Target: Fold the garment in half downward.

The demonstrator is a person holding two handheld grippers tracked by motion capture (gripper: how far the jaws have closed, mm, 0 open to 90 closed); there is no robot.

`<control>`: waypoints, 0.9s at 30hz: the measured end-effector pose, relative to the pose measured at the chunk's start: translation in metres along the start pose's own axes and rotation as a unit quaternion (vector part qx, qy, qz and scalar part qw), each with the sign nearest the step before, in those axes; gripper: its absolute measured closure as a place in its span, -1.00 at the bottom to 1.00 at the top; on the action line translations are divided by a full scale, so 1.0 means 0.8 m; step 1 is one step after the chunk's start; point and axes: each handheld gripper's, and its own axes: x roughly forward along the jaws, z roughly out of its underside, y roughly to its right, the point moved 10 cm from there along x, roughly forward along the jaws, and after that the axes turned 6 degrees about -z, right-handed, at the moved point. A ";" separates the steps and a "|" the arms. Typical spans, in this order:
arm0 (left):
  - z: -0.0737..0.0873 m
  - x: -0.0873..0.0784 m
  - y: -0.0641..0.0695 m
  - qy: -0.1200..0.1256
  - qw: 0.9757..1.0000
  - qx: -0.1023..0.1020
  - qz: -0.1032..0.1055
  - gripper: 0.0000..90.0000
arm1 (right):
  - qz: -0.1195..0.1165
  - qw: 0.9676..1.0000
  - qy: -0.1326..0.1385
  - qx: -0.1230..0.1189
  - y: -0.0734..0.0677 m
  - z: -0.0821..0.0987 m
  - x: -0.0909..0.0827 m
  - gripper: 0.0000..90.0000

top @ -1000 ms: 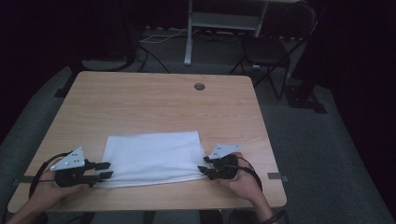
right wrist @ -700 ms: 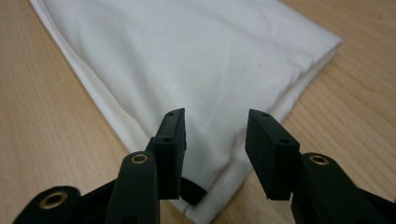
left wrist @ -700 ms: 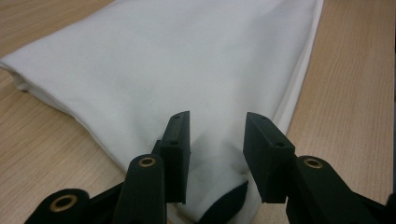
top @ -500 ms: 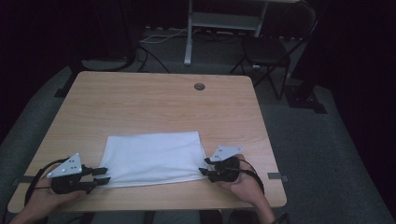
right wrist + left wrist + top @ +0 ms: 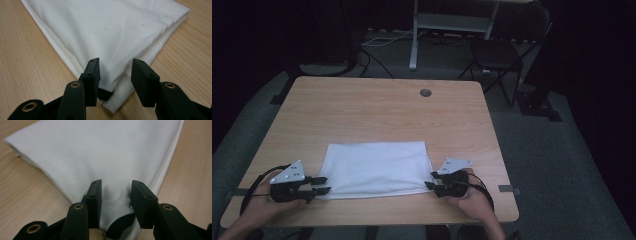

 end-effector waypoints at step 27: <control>-0.025 0.012 -0.016 0.010 1.000 -0.003 -0.015 0.26 | 0.021 1.000 0.015 -0.001 0.018 -0.020 0.000 0.17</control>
